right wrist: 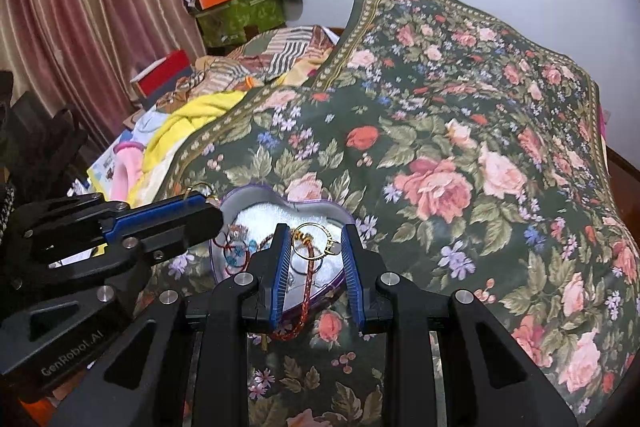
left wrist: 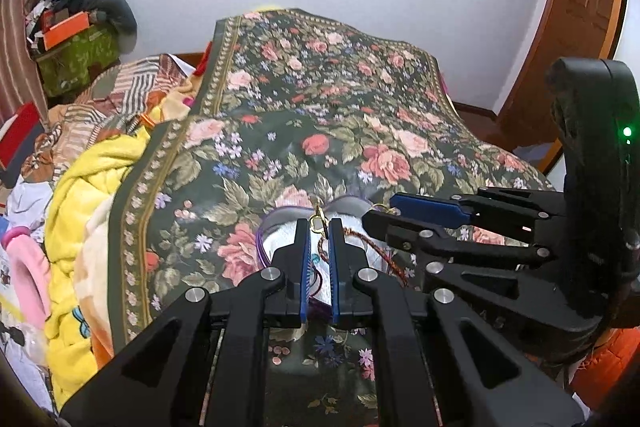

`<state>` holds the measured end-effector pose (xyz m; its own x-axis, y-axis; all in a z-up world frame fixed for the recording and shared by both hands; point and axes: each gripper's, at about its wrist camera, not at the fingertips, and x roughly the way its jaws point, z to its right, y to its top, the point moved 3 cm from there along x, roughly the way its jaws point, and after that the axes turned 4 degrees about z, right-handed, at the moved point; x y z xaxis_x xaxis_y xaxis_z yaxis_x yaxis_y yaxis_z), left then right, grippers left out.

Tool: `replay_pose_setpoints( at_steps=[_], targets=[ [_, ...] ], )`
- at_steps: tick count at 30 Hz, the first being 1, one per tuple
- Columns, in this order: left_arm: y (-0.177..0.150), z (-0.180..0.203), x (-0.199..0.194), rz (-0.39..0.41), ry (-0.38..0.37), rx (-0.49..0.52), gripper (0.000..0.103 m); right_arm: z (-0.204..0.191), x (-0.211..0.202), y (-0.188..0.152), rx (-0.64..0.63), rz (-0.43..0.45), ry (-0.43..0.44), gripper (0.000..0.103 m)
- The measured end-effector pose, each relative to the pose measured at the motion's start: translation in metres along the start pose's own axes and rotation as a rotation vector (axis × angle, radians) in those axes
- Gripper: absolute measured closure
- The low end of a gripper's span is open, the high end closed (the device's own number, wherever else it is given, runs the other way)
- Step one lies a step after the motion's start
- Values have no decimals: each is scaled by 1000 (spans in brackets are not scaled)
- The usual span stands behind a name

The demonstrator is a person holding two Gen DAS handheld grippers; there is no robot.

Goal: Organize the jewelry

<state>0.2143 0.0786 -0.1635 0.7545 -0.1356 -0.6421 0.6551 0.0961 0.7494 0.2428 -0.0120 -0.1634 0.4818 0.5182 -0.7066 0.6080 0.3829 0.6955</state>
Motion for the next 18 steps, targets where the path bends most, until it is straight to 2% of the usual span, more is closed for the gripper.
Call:
replay_pose_setpoints(
  at_steps=[8, 14, 18],
  targets=[
    [-6, -1, 9, -35, -32, -16, 96, -2, 8, -8, -10, -31, 12, 79],
    [-2, -4, 2, -25, -17, -26, 96, -1, 8, -6, 16, -57, 35, 77],
    [4, -9, -12, 6, 5, -36, 96, -1, -5, 0, 18, -26, 27, 76]
  ],
)
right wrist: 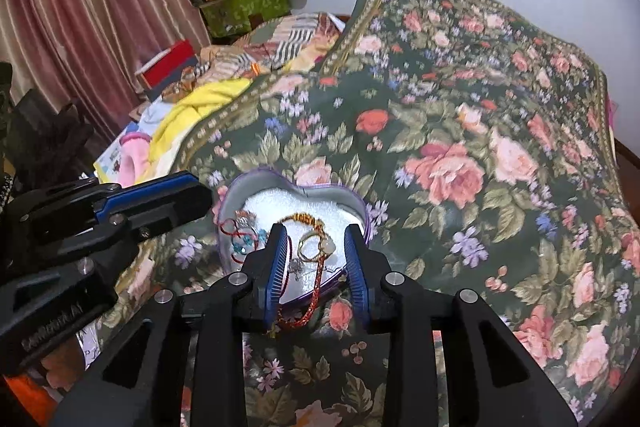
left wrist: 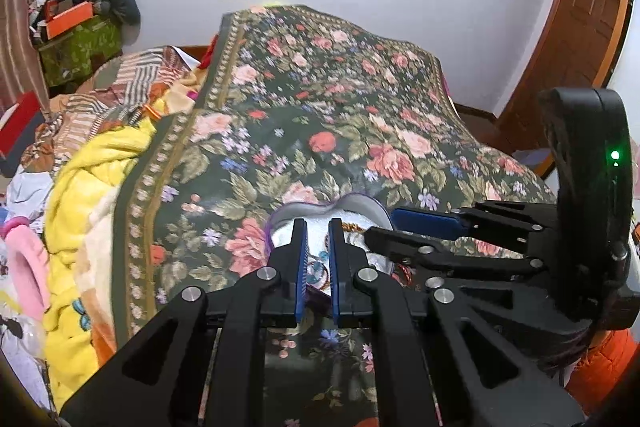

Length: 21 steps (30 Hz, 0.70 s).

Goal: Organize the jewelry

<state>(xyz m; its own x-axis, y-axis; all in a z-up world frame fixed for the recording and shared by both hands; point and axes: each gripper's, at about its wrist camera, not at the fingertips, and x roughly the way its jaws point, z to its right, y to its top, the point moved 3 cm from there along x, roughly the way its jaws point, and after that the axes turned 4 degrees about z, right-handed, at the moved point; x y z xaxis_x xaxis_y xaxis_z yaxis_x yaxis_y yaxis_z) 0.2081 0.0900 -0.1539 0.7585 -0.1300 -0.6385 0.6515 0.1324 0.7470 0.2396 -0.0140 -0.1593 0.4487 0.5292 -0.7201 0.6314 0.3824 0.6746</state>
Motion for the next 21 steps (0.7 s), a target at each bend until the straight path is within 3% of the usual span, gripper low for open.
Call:
replay_pose_setpoints(
  at_steps=[7, 17, 21],
  targets=[
    [19, 1, -51, 118, 32, -5, 96, -9, -65, 20, -10, 174, -35, 76],
    [30, 38, -152, 361, 94, 58, 96, -43, -173, 24, -54, 464, -104, 76],
    [23, 51, -181, 433, 123, 71, 87, -55, -200, 17, -64, 536, -131, 76]
  ],
)
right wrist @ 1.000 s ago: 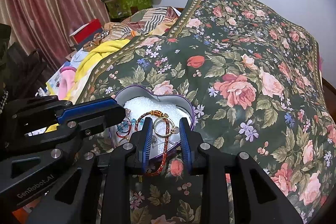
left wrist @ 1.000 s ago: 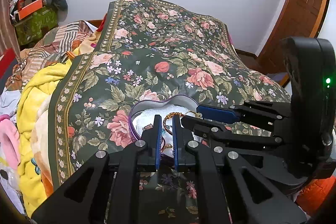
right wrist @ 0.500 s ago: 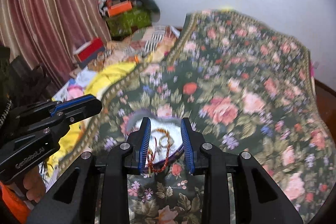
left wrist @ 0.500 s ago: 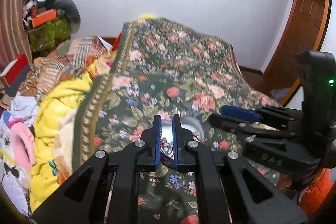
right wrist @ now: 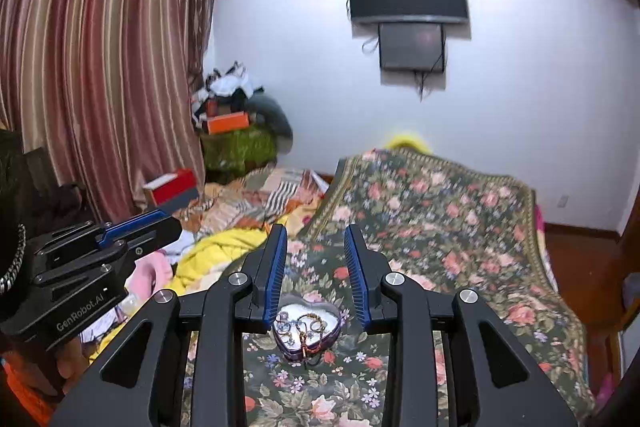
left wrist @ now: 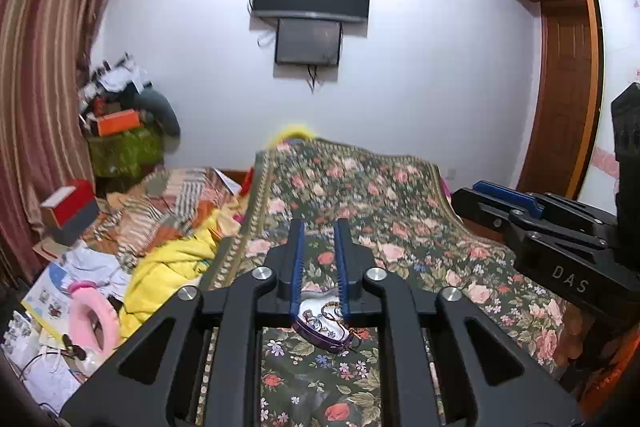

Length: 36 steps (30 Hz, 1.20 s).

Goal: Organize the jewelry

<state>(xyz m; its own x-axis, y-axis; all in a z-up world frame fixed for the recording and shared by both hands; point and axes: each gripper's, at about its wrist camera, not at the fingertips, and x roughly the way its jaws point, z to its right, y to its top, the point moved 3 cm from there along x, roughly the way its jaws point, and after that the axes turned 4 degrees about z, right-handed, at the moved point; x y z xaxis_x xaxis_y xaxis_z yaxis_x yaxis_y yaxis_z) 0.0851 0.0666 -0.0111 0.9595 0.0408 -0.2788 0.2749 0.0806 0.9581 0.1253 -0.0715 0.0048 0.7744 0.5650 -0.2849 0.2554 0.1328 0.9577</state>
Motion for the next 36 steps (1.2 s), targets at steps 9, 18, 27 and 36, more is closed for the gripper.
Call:
replay_pose_setpoints(
  at_steps=[9, 18, 27, 36],
  targets=[
    [4, 9, -49, 94, 45, 13, 54, -9, -36, 4, -14, 94, -66, 45],
    [6, 5, -58, 106, 65, -16, 32, -10, -50, 3, -13, 133, -123, 20],
    [2, 7, -62, 100, 75, -22, 32, -14, -53, -2, -19, 128, -128, 20],
    [1, 8, -60, 93, 77, -24, 32, -13, -52, -5, -15, 117, -125, 20]
  ],
)
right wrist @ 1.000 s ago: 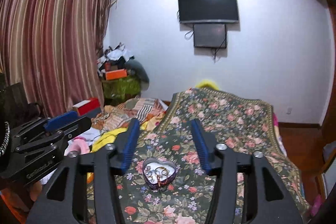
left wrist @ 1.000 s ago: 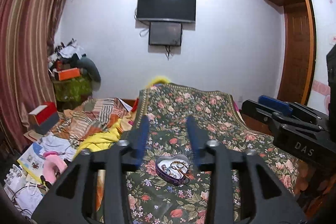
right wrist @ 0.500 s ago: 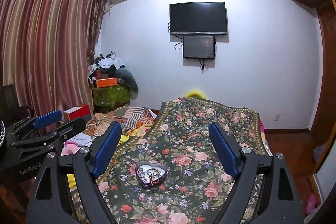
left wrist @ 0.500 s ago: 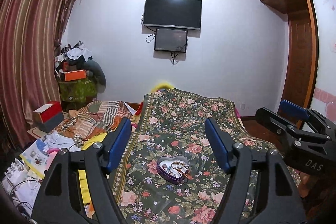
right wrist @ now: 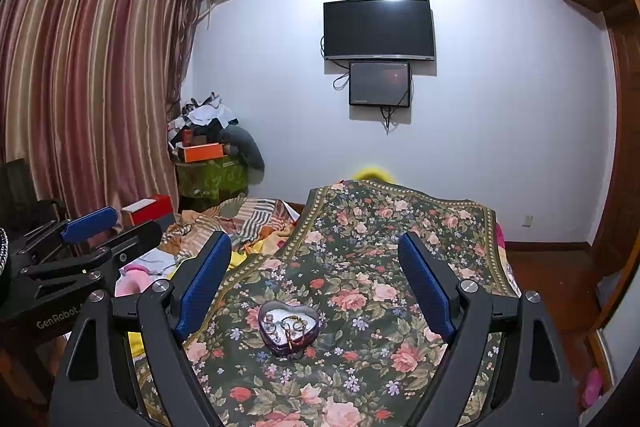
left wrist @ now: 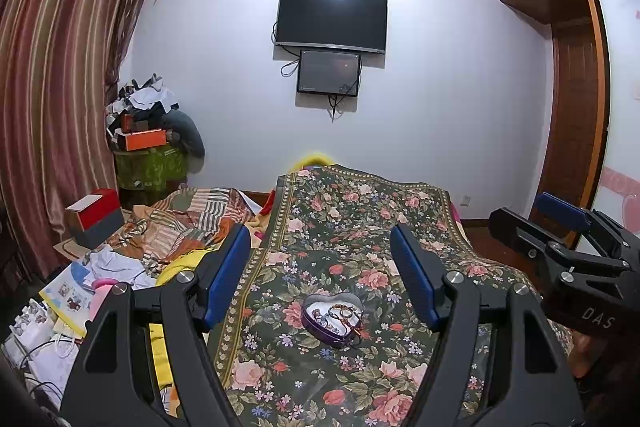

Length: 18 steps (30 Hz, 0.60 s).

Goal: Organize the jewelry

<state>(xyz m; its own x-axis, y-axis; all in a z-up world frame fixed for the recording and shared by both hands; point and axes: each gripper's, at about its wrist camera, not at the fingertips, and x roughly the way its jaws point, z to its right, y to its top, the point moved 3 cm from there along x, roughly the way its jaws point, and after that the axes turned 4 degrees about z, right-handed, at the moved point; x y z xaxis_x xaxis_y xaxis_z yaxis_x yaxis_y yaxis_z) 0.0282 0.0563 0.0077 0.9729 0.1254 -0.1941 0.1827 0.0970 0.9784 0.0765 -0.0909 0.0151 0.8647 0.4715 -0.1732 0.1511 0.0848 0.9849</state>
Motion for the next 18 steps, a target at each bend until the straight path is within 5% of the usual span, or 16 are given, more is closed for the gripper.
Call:
replay_pose_setpoints(
  at_steps=[18],
  targets=[
    [-2, -5, -3, 13, 30, 3, 6, 1, 1, 2, 10, -25, 7, 20]
  ],
)
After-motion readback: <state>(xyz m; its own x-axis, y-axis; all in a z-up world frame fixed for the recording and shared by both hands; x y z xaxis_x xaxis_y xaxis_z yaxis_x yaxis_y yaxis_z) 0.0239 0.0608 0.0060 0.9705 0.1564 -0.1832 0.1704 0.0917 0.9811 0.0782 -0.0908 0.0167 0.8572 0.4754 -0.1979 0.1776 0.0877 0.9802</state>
